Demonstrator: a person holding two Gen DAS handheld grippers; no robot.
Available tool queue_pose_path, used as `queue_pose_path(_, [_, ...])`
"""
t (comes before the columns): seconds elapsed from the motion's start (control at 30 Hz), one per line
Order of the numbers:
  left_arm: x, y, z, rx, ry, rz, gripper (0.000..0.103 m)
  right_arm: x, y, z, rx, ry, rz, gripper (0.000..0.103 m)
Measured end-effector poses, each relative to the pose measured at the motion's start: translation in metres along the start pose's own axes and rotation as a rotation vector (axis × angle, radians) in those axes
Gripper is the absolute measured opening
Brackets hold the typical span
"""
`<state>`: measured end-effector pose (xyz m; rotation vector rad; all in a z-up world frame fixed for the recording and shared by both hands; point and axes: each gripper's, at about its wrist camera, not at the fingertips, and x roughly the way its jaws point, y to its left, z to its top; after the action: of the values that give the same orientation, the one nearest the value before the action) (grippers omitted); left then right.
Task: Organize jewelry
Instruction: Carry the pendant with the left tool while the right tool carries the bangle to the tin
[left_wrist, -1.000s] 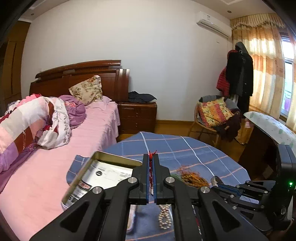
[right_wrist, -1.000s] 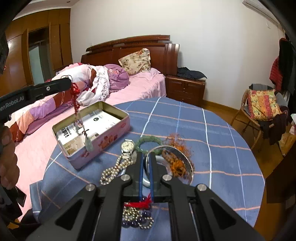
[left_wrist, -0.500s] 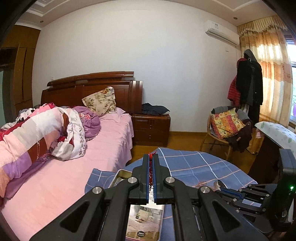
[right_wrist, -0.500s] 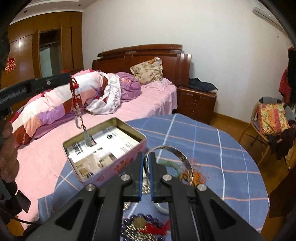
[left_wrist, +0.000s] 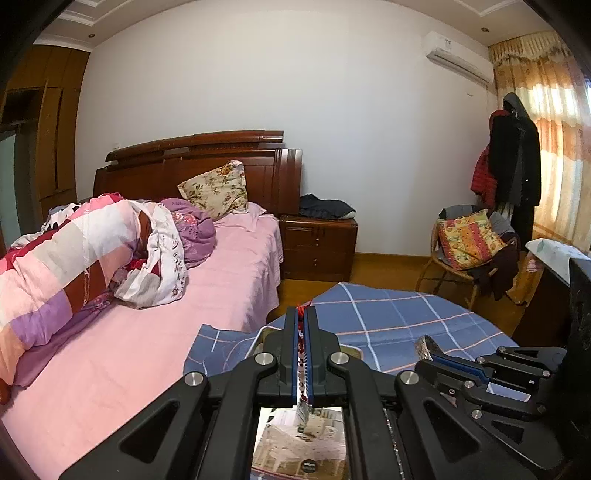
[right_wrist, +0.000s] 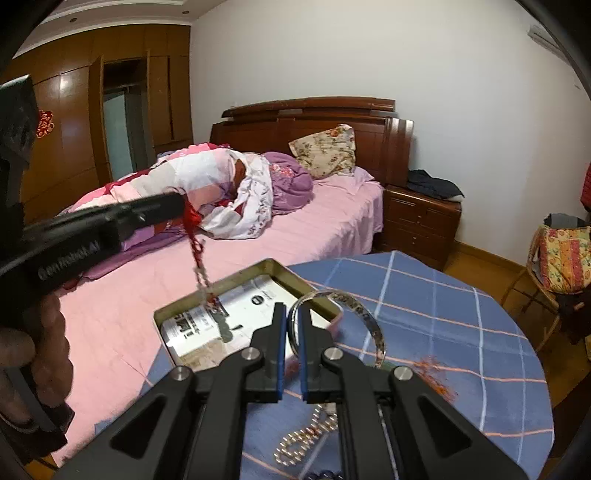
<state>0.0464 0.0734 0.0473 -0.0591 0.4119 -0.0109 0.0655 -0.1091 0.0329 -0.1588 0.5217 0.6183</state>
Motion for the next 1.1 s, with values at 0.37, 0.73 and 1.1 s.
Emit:
queue_pose_path(0.37, [0.022,0.019,-0.014,-0.034,0.065,0.029,0.001,0.035,0.029,-0.001,0.000,0.016,0.087,0.008])
queue_pose_path(0.73, [0.041,0.029,-0.037,-0.054,0.139,0.057,0.001,0.063,0.041,-0.021,0.003,0.072,0.134,0.008])
queue_pose_path(1.1, [0.054,0.037,-0.063,-0.079,0.209,0.085,0.002,0.078,0.044,-0.035,-0.007,0.125,0.139,0.008])
